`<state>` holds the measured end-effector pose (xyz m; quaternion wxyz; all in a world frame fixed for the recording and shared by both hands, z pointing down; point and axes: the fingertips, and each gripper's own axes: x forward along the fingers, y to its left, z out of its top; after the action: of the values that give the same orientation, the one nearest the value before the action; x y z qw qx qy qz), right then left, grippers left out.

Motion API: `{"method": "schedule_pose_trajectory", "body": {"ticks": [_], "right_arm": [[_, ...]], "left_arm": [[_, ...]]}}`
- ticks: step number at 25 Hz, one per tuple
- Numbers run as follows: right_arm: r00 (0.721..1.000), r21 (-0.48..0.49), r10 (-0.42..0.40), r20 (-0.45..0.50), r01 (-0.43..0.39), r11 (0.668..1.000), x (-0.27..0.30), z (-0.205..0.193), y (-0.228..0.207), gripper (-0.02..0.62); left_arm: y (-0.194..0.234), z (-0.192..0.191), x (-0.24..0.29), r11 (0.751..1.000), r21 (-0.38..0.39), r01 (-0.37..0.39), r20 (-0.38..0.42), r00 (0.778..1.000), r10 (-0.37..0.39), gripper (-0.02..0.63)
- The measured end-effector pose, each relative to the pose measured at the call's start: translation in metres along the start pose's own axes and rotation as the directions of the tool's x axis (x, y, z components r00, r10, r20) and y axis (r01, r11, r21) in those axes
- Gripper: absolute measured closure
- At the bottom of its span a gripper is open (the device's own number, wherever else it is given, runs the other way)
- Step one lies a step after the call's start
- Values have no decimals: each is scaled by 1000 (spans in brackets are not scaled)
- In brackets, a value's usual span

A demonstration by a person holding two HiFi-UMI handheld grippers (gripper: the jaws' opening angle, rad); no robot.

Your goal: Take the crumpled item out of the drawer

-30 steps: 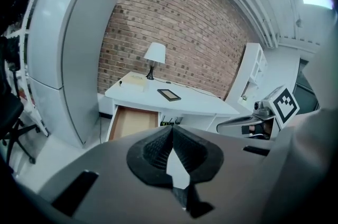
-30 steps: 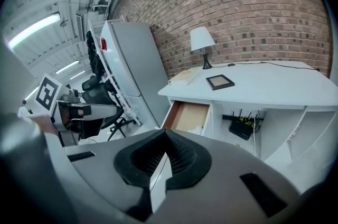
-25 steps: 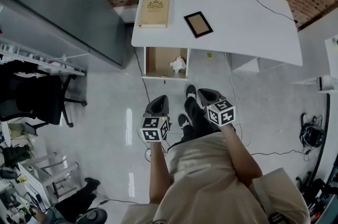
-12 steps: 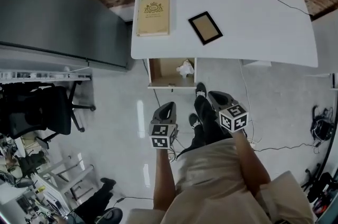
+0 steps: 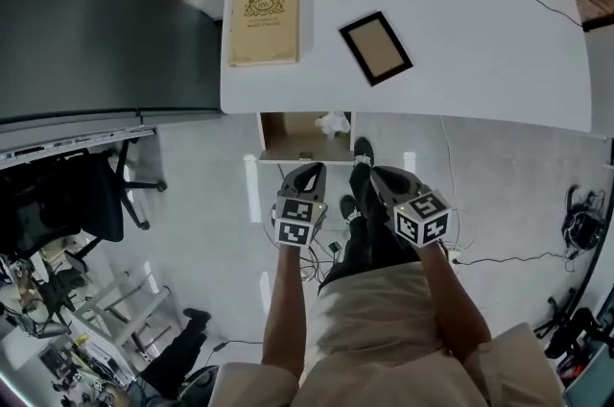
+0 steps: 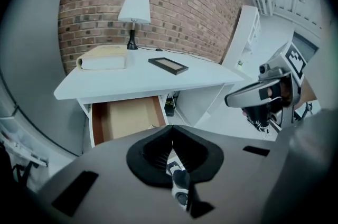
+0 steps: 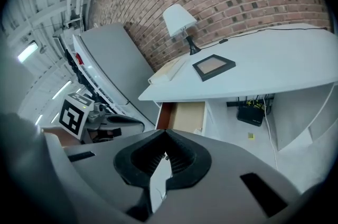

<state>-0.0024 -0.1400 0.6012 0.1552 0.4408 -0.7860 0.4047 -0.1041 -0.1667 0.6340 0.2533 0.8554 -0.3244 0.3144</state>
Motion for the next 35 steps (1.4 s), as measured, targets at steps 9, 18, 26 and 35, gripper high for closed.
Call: {"method": "schedule_pose_trajectory", "body": {"ticks": [9, 18, 26, 35], "right_arm": [[999, 54, 39, -8, -38, 998, 25, -10, -11, 571], [1000, 123, 16, -11, -15, 992, 48, -29, -42, 571], [1000, 72, -22, -2, 22, 997, 62, -24, -51, 571], [999, -16, -44, 33, 44, 999, 71, -24, -56, 571]], "left_arm": [[20, -34, 59, 996, 89, 28, -149, 989, -14, 589], [49, -53, 111, 984, 172, 44, -235, 972, -3, 589], [46, -64, 140, 967, 238, 93, -283, 959, -22, 589], [63, -80, 175, 941, 331, 63, -305, 951, 44, 589]]}}
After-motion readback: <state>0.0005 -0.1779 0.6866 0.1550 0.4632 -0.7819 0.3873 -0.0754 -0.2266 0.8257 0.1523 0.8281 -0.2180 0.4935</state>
